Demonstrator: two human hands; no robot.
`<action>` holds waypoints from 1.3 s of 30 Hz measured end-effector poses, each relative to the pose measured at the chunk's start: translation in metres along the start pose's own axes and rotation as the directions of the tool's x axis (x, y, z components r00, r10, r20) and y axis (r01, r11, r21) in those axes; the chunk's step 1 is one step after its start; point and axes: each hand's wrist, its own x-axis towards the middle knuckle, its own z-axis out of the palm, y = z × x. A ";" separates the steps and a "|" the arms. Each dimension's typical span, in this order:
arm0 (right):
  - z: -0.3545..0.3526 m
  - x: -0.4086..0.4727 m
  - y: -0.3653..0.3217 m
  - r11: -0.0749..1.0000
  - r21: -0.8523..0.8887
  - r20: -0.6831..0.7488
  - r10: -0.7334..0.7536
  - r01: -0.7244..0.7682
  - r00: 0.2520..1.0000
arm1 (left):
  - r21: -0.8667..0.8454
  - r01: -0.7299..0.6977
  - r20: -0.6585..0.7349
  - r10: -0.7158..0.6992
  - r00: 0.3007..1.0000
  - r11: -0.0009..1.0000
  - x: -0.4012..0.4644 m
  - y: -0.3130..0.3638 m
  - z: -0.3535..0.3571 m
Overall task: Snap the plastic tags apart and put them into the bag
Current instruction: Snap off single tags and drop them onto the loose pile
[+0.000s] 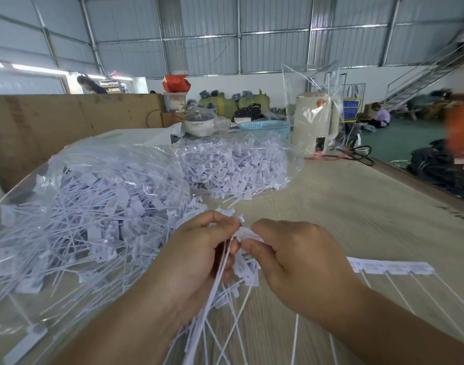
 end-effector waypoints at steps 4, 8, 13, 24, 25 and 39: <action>-0.001 0.001 0.004 0.997 0.071 0.031 0.036 -0.038 0.999 | -0.053 -0.017 0.033 0.019 0.999 0.998 0.000 -0.001 0.003; -0.001 0.003 0.011 0.984 0.167 0.073 0.048 -0.060 0.996 | -0.165 0.057 0.107 -0.040 0.993 0.985 0.004 -0.002 0.001; -0.004 0.004 0.024 0.917 0.395 0.143 0.000 -0.057 0.990 | -0.278 0.207 0.306 -0.118 0.945 0.938 0.006 -0.007 -0.003; -0.010 0.003 0.019 0.989 0.146 -0.031 0.016 -0.011 0.999 | -0.370 0.112 -0.014 -0.127 0.992 0.922 0.016 0.000 -0.018; -0.012 0.004 0.021 0.987 0.161 -0.020 0.024 -0.020 1.000 | -0.319 0.071 -0.068 -0.097 0.993 0.945 0.018 0.005 -0.024; 0.002 -0.001 0.025 0.948 0.311 0.234 -0.015 -0.060 0.972 | 0.548 -0.309 0.187 0.246 0.951 0.778 0.006 -0.002 -0.016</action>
